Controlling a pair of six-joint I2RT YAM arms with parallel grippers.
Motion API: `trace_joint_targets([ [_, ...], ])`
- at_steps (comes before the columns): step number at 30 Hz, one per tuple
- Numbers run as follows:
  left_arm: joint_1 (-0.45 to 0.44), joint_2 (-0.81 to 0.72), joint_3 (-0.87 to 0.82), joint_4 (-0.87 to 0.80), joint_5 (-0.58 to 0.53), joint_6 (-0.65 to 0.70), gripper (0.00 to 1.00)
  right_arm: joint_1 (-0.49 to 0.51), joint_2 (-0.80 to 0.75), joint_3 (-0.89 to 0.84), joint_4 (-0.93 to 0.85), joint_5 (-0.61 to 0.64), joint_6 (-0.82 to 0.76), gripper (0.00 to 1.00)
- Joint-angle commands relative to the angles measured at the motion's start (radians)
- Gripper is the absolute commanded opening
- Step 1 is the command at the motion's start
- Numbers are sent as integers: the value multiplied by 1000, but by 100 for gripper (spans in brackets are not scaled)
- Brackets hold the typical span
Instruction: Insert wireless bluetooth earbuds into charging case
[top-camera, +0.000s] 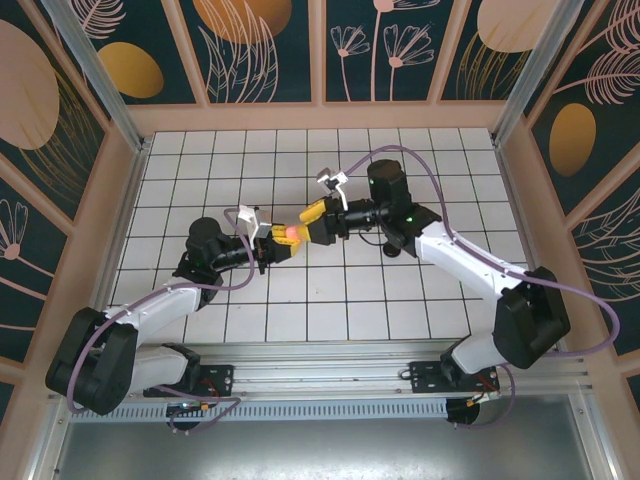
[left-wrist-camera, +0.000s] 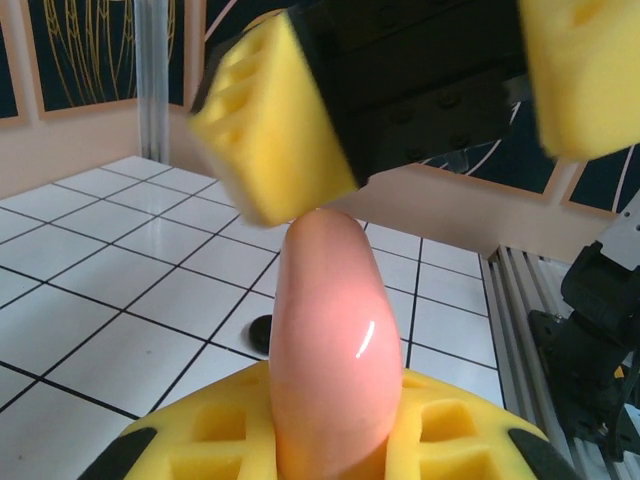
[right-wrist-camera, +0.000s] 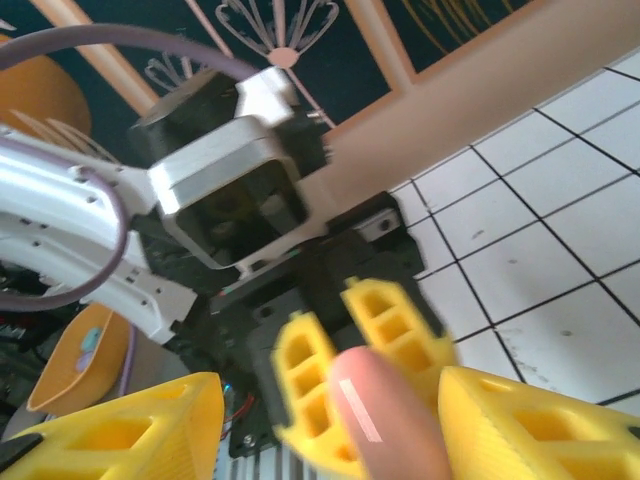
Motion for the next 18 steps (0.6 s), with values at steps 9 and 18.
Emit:
trace_joint_targets([
  [9, -13, 139, 121, -67, -117, -257, 9, -134, -223, -163, -13, 399, 170, 58],
  [18, -179, 428, 370, -274, -274, -577, 10, -307, -212, -265, -222, 729, 325, 57],
])
